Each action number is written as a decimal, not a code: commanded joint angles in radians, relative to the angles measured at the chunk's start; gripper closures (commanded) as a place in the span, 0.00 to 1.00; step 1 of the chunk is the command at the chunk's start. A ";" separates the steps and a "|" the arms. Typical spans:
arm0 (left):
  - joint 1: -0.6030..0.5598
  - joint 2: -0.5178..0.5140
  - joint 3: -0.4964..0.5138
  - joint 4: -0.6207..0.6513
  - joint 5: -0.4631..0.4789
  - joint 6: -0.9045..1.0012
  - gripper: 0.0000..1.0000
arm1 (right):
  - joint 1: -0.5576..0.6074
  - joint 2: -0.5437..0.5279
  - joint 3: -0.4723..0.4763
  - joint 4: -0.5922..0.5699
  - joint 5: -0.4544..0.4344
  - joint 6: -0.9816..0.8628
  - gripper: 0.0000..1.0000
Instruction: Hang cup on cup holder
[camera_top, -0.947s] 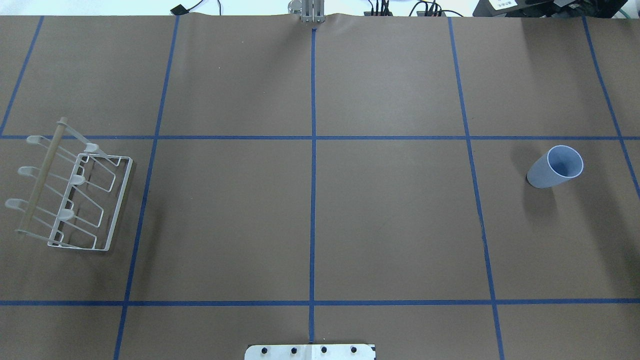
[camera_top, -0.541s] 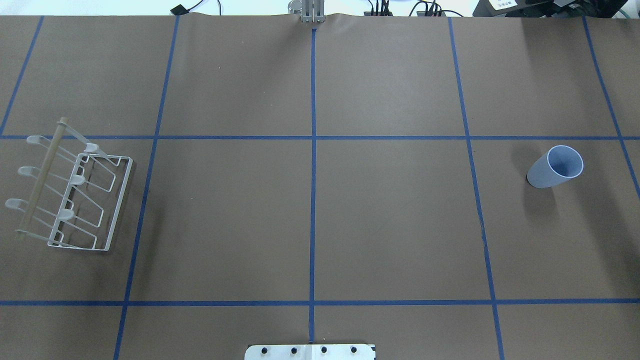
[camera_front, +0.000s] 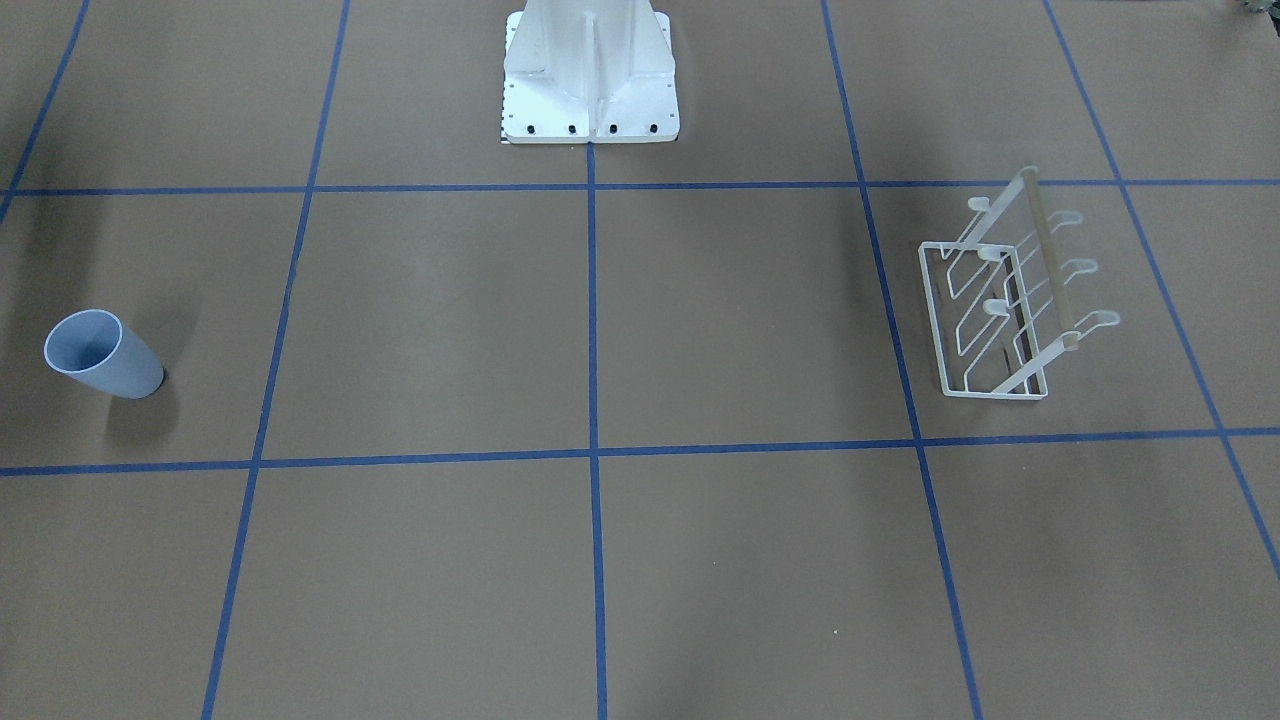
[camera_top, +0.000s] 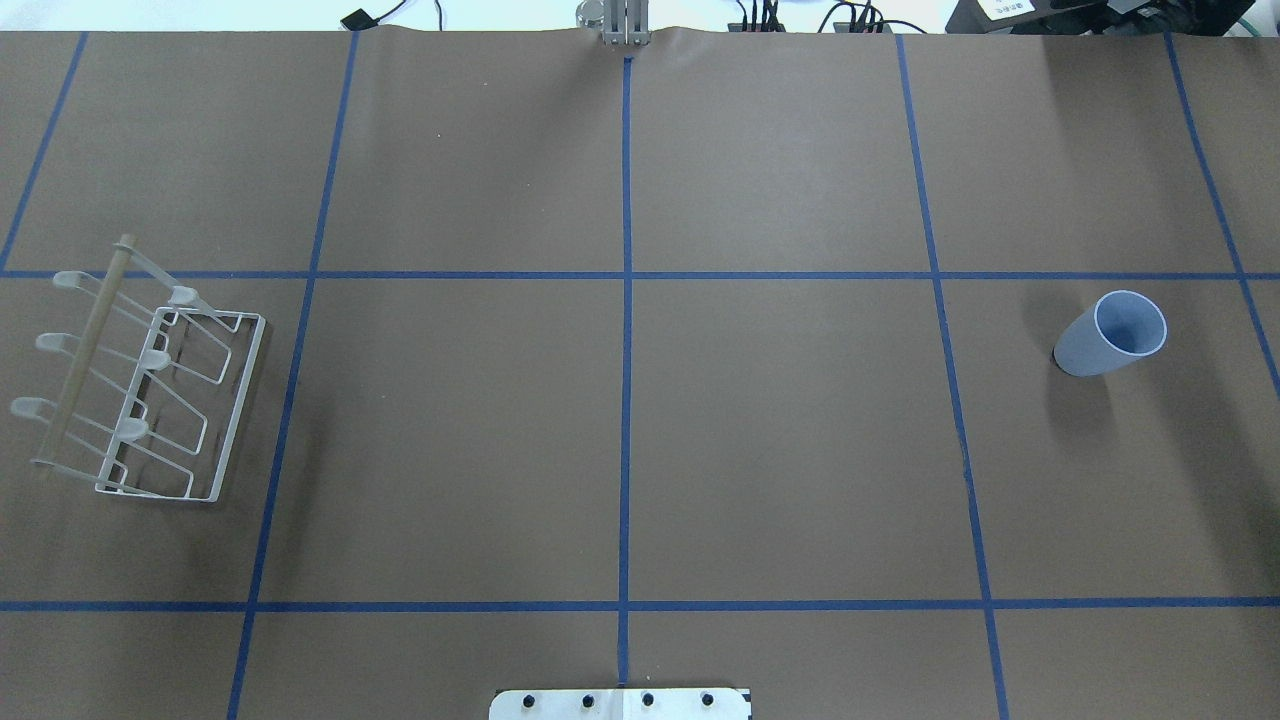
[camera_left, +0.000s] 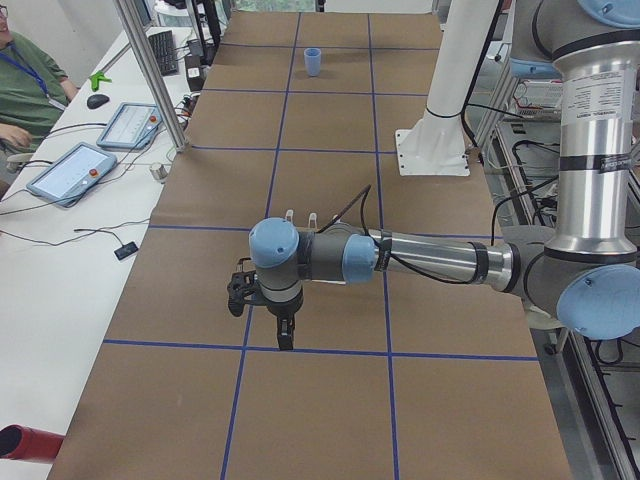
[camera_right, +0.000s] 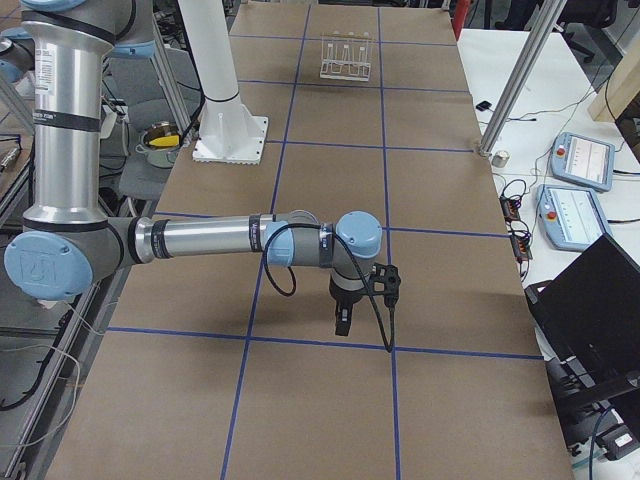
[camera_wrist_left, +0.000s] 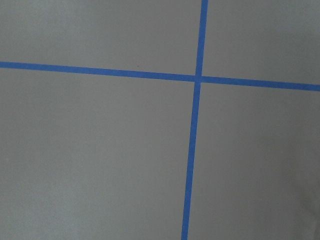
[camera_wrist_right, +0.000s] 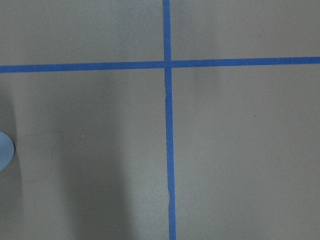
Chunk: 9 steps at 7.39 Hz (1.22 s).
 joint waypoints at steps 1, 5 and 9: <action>0.001 -0.007 -0.006 -0.002 0.002 -0.001 0.02 | -0.001 0.006 0.000 0.001 -0.004 0.006 0.00; 0.004 -0.014 -0.009 -0.064 0.005 -0.012 0.02 | -0.001 0.021 -0.001 0.001 -0.025 0.004 0.00; 0.006 -0.040 0.020 -0.106 0.011 -0.009 0.02 | -0.001 0.036 0.017 0.001 -0.015 -0.002 0.00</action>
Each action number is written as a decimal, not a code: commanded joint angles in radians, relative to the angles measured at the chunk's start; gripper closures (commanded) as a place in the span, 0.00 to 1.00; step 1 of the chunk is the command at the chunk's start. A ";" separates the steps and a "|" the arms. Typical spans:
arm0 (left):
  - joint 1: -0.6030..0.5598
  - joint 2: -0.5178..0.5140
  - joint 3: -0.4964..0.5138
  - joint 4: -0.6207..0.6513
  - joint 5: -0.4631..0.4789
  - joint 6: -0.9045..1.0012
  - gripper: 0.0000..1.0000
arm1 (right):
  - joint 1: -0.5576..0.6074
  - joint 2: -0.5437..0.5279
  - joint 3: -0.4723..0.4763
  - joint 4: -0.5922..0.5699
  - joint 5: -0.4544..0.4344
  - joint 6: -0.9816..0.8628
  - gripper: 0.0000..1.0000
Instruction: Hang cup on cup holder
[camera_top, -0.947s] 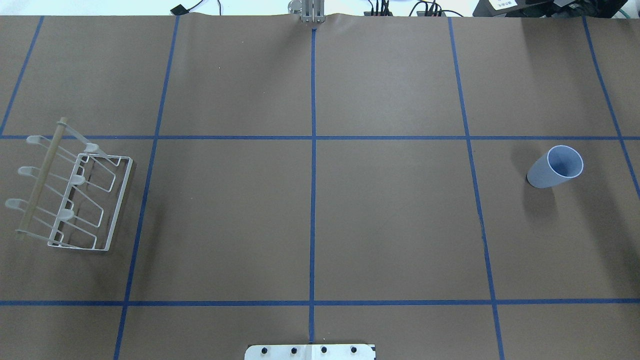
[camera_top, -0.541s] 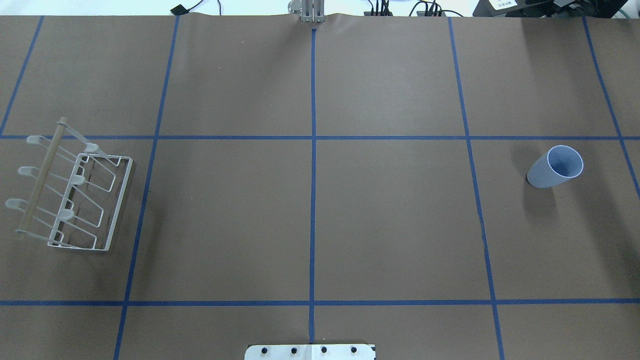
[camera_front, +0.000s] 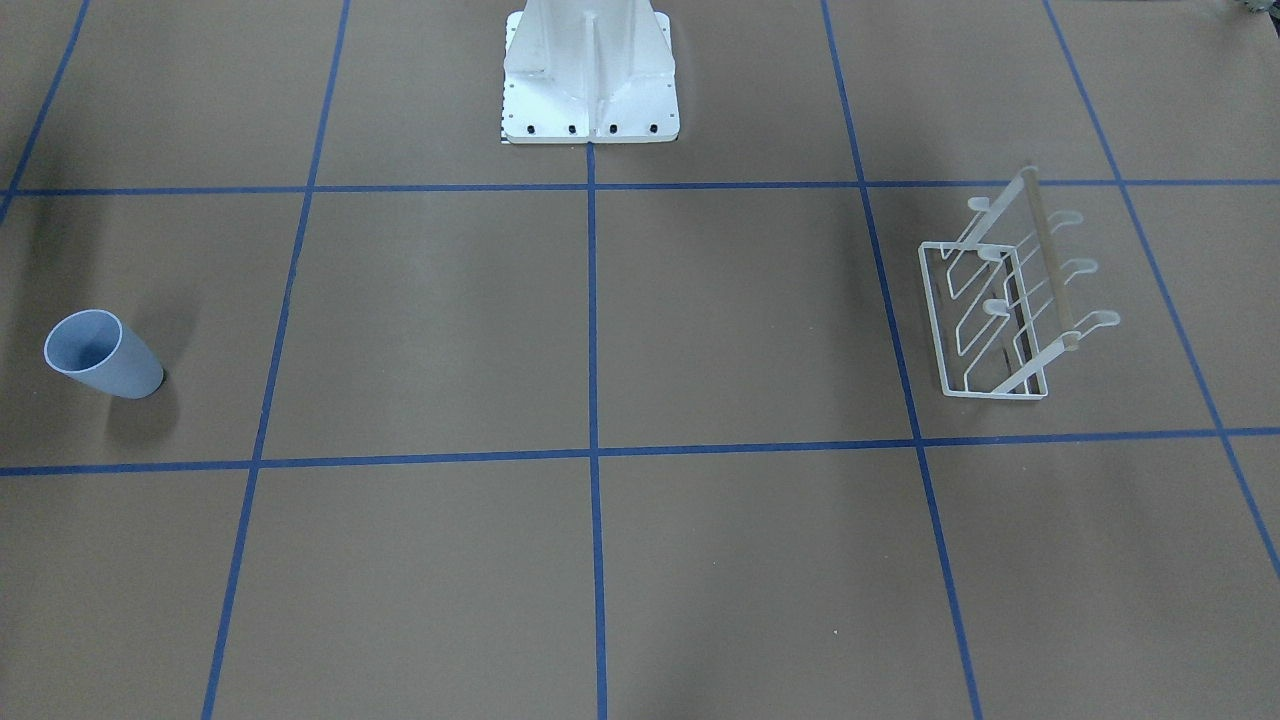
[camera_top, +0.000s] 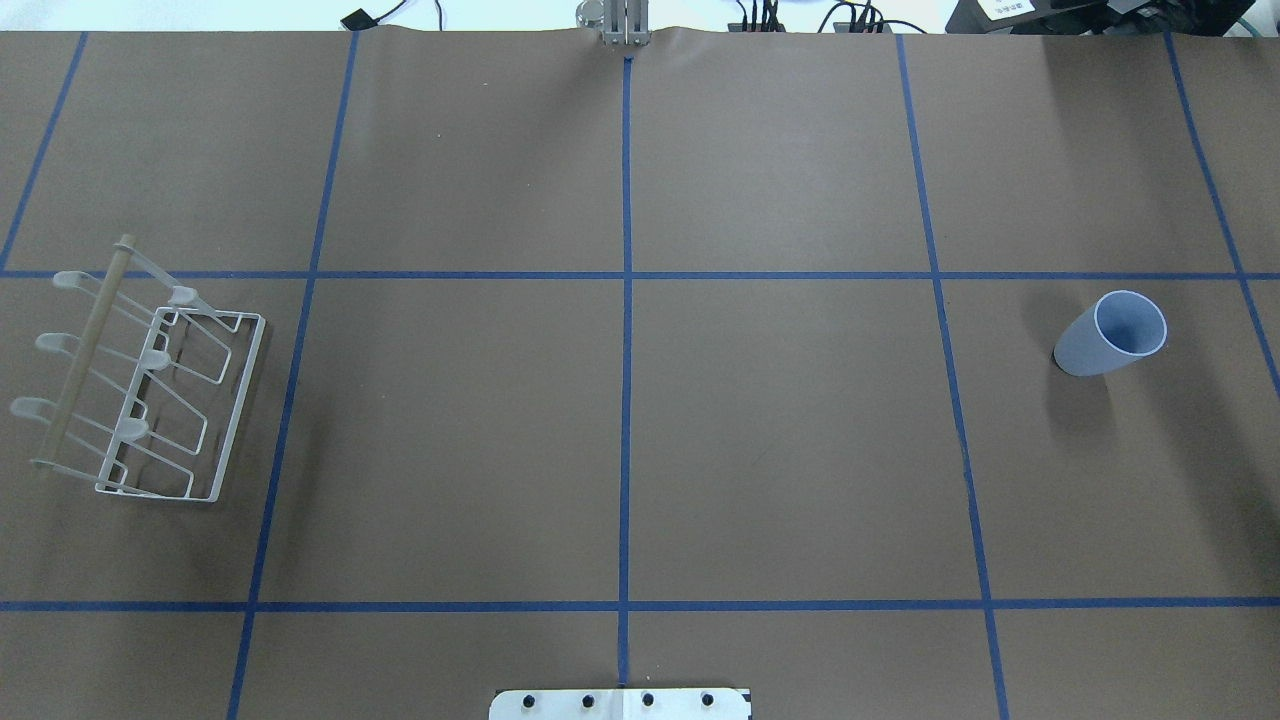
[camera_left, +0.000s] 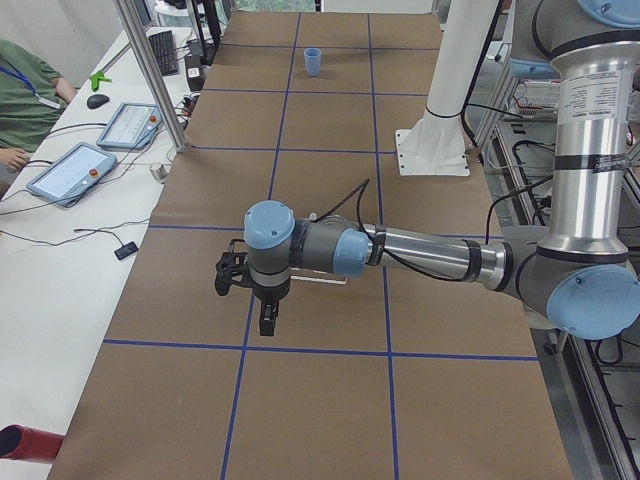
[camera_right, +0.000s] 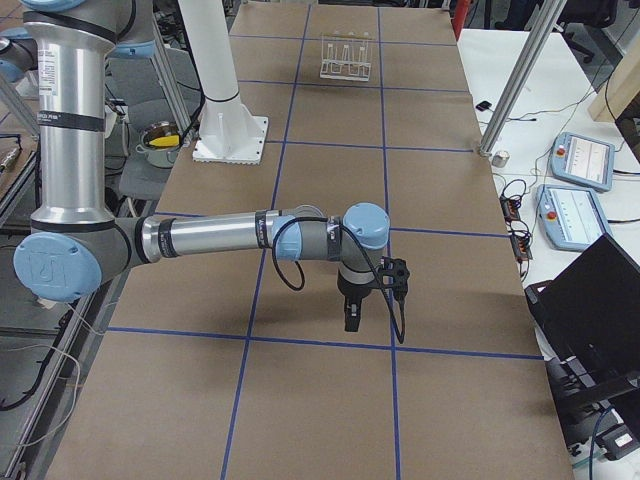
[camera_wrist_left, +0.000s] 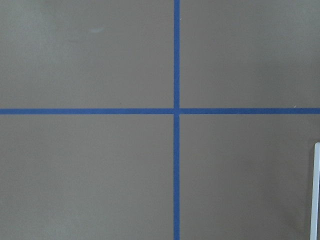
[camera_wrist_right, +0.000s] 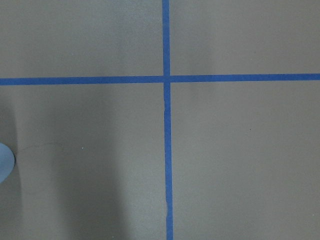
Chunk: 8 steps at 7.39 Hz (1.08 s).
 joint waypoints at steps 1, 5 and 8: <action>0.004 -0.014 0.016 0.003 0.005 0.005 0.02 | -0.003 0.034 0.025 -0.003 -0.007 0.000 0.00; 0.006 -0.008 0.016 -0.004 0.034 0.008 0.02 | -0.032 0.077 0.010 0.067 0.034 0.009 0.00; 0.001 0.018 0.000 -0.019 0.017 0.010 0.02 | -0.095 0.057 0.011 0.182 0.172 0.008 0.00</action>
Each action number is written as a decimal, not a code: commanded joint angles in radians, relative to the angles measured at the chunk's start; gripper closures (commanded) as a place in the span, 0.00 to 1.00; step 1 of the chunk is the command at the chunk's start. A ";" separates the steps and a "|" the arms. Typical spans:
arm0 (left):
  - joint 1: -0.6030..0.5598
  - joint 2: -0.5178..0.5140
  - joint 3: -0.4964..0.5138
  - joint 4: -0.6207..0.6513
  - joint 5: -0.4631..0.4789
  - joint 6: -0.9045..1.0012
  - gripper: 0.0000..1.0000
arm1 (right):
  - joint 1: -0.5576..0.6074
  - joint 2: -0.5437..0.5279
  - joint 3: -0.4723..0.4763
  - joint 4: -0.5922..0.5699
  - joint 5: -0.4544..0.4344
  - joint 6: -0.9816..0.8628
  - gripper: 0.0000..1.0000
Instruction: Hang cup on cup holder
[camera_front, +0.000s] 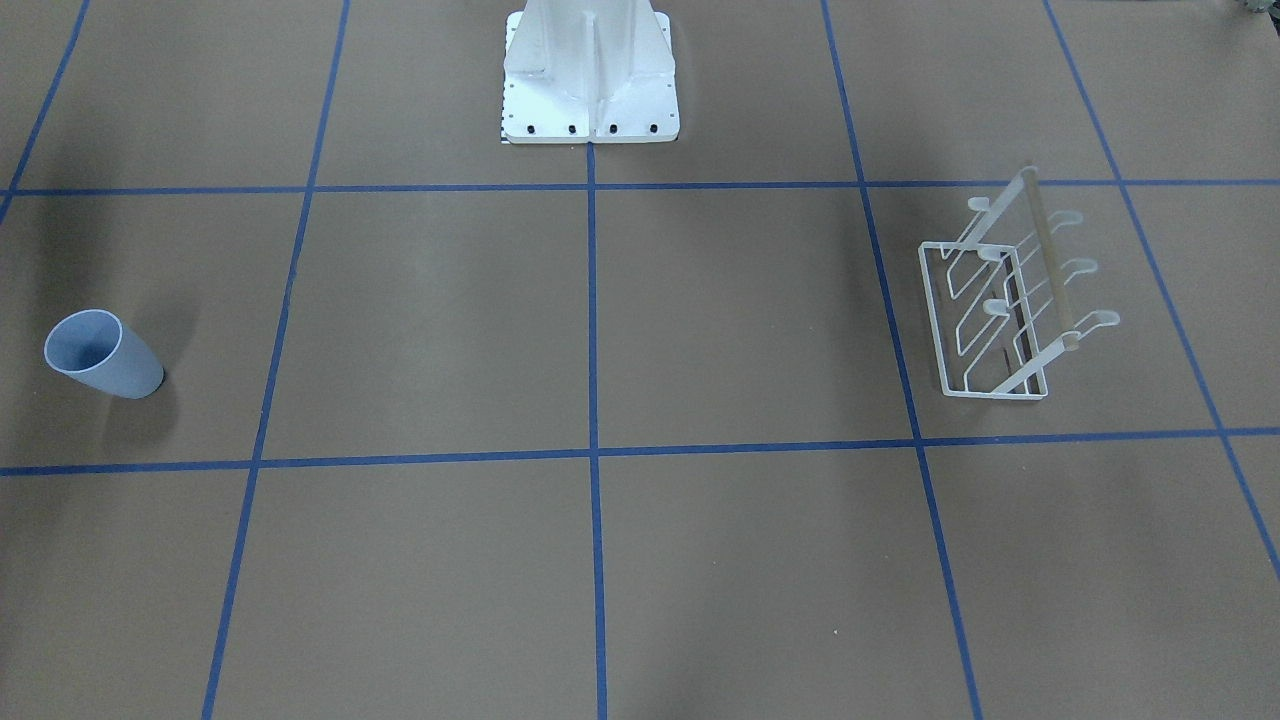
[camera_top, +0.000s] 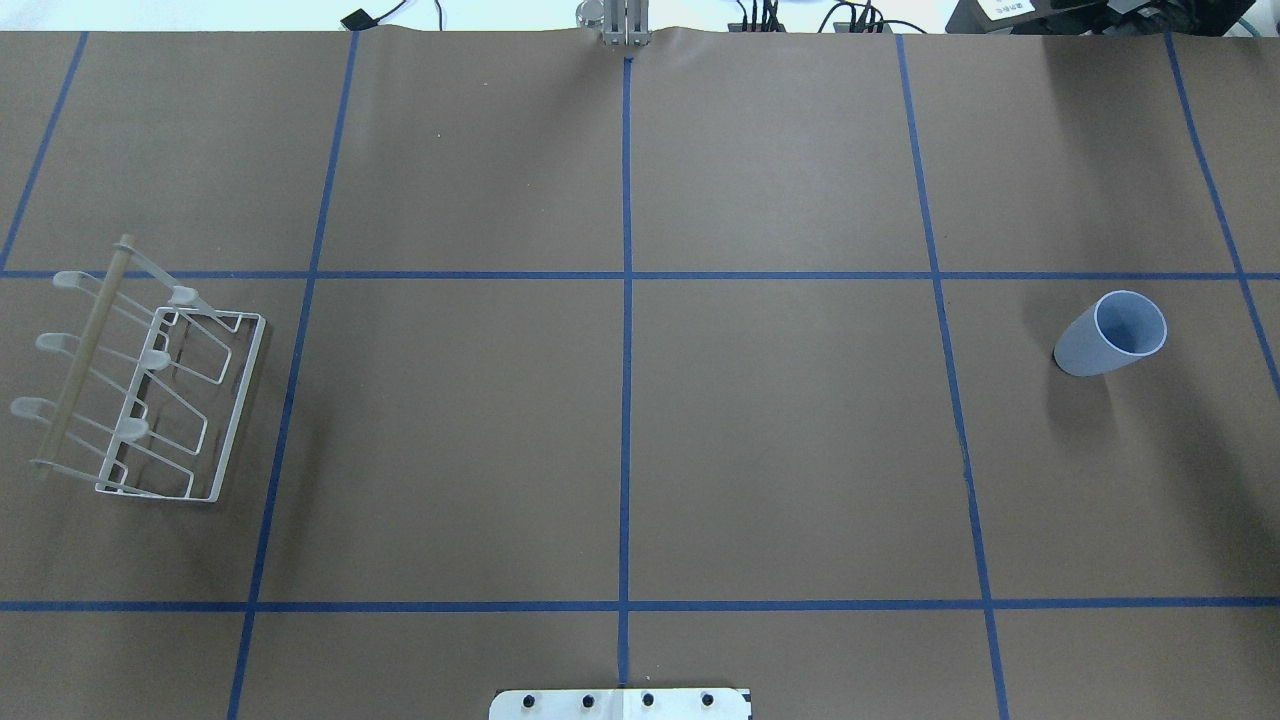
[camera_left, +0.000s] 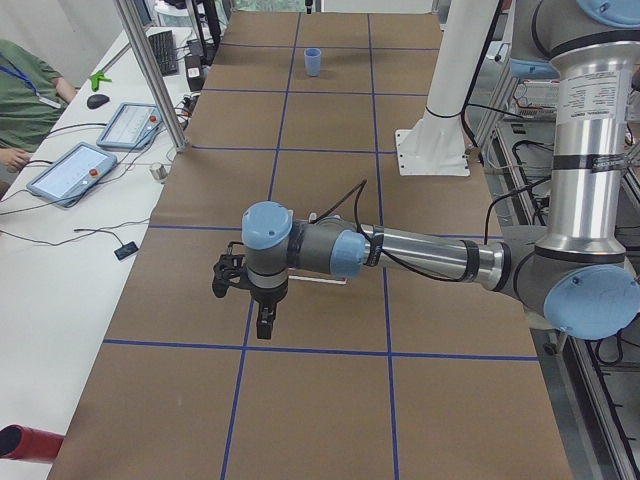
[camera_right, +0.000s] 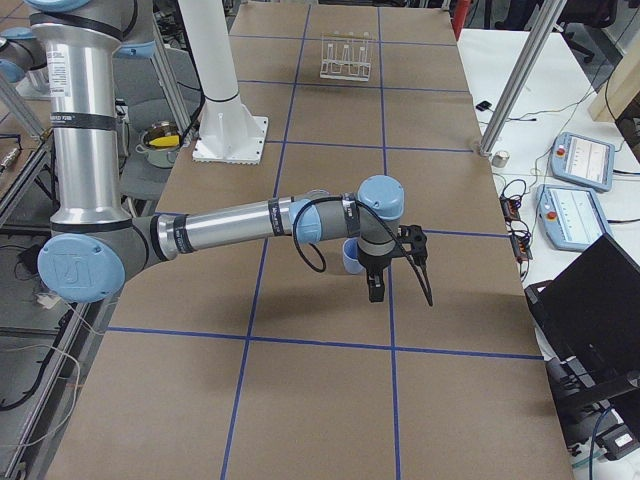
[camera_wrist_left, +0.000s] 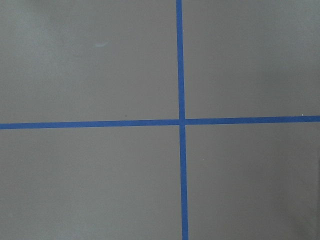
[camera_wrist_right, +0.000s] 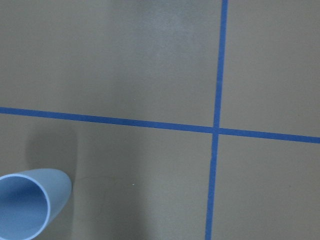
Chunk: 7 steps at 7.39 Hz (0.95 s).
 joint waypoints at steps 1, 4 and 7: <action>-0.005 0.033 -0.008 -0.038 -0.014 0.005 0.01 | -0.075 -0.004 -0.003 0.065 0.032 0.001 0.00; -0.006 0.052 -0.016 -0.061 -0.040 0.005 0.01 | -0.184 0.023 -0.029 0.074 0.019 0.029 0.00; -0.008 0.052 -0.016 -0.061 -0.040 0.005 0.01 | -0.226 0.072 -0.081 0.074 0.023 0.052 0.00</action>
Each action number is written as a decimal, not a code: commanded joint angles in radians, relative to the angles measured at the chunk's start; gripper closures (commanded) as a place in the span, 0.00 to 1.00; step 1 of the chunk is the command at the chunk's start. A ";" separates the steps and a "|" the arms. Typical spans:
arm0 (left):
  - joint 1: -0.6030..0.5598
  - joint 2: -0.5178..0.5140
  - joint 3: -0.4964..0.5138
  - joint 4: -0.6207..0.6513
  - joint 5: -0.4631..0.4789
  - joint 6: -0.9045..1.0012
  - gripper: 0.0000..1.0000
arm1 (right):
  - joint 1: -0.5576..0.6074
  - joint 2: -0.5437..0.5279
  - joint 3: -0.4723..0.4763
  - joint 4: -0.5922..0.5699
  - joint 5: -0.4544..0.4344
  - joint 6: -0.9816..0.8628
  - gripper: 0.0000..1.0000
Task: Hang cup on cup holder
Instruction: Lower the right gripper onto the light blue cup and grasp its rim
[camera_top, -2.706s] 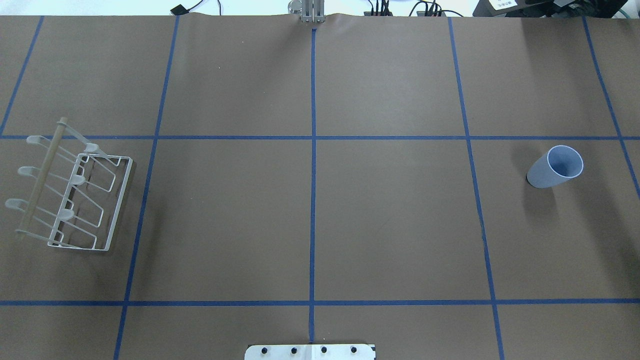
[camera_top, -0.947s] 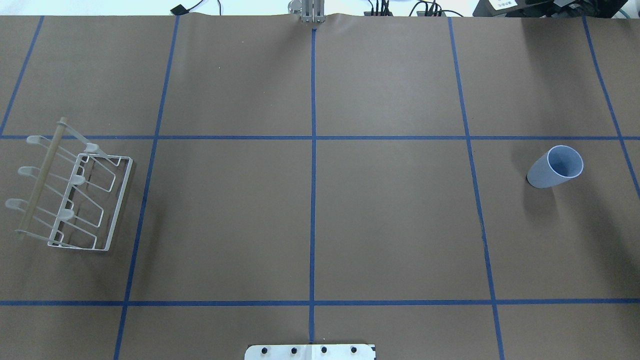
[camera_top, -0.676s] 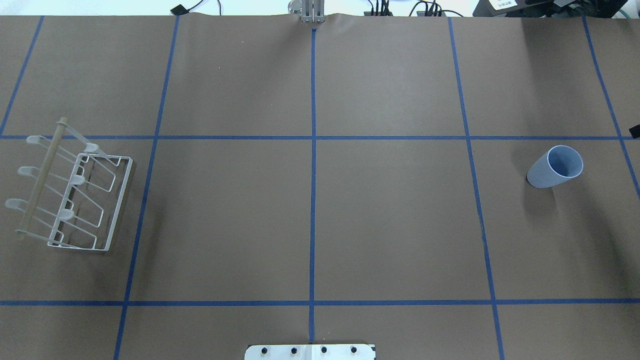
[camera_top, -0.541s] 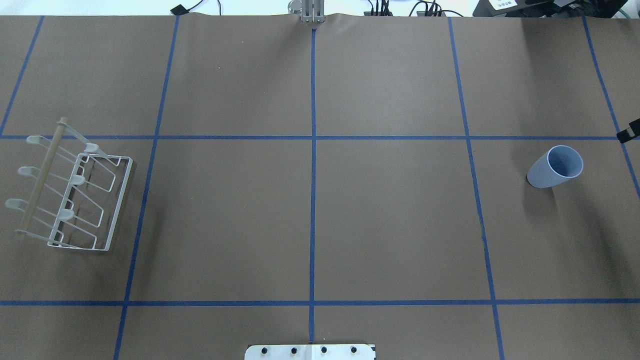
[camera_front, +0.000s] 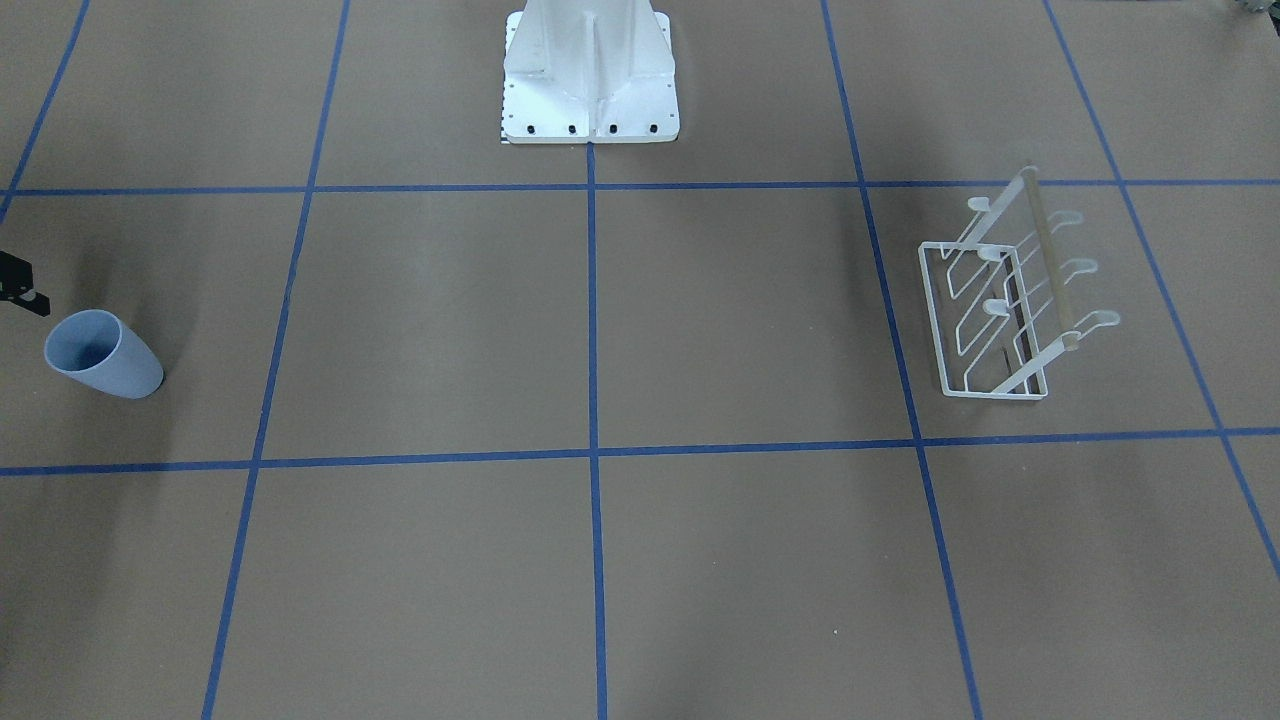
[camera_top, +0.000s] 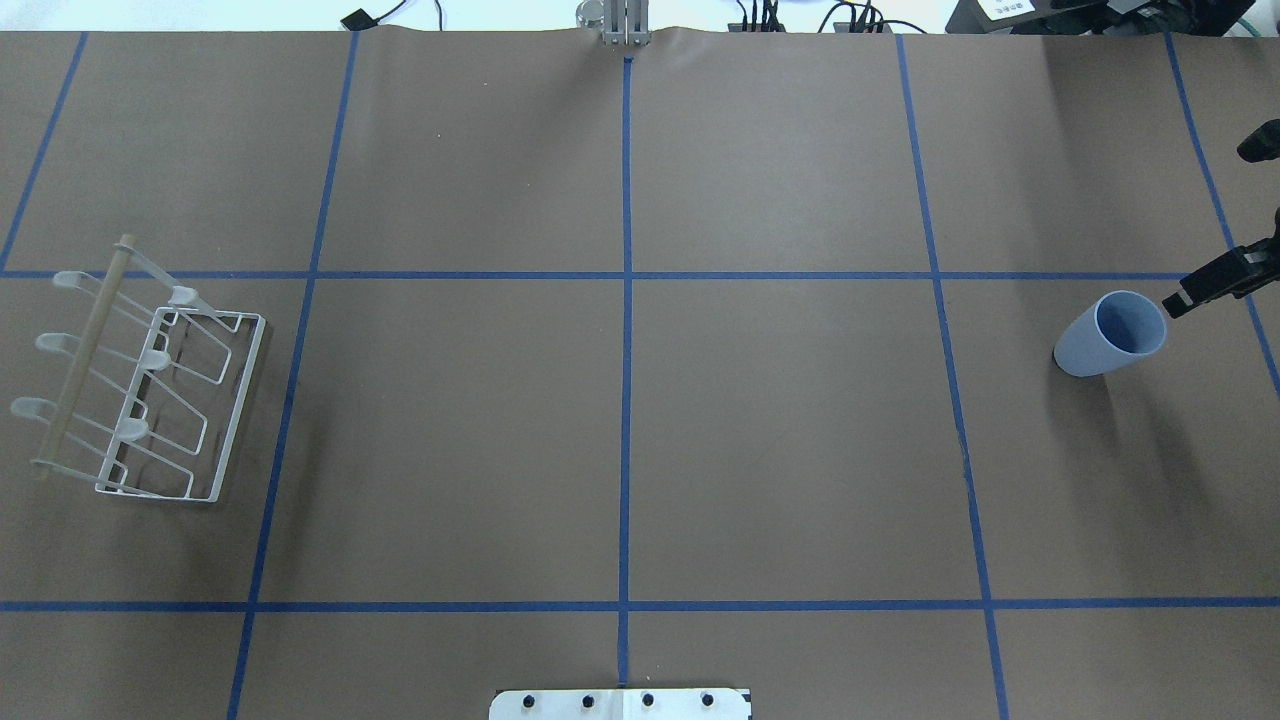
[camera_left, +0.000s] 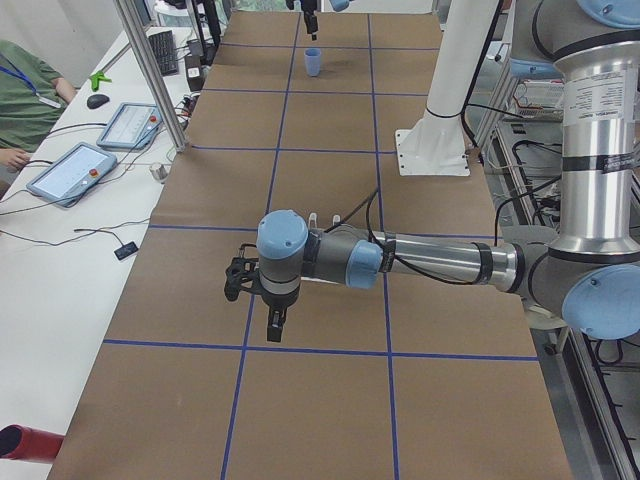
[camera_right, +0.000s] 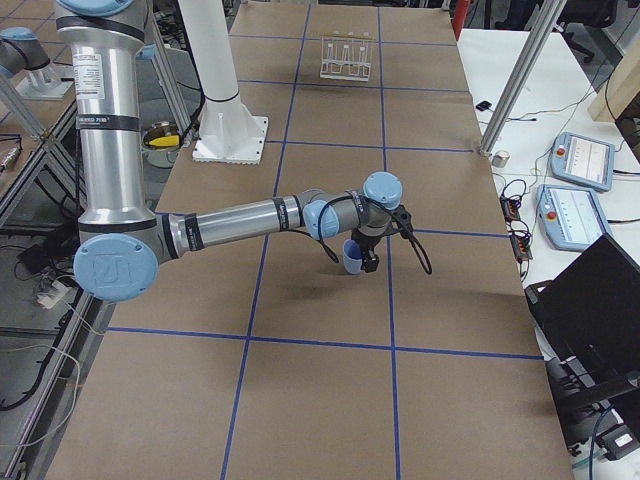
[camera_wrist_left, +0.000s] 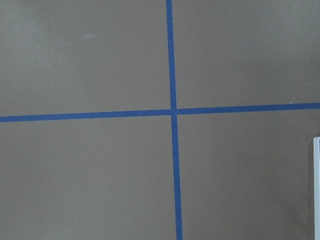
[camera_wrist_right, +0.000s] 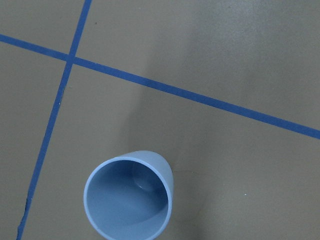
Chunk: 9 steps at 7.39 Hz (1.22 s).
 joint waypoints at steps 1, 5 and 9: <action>-0.001 0.000 0.000 -0.001 0.000 0.000 0.01 | -0.020 0.053 -0.062 0.000 0.001 0.010 0.00; 0.001 -0.001 0.003 0.000 0.000 -0.008 0.01 | -0.031 0.056 -0.083 0.000 0.001 0.008 0.00; 0.001 -0.001 0.006 0.000 -0.002 -0.009 0.01 | -0.094 0.065 -0.131 0.003 -0.002 0.007 0.00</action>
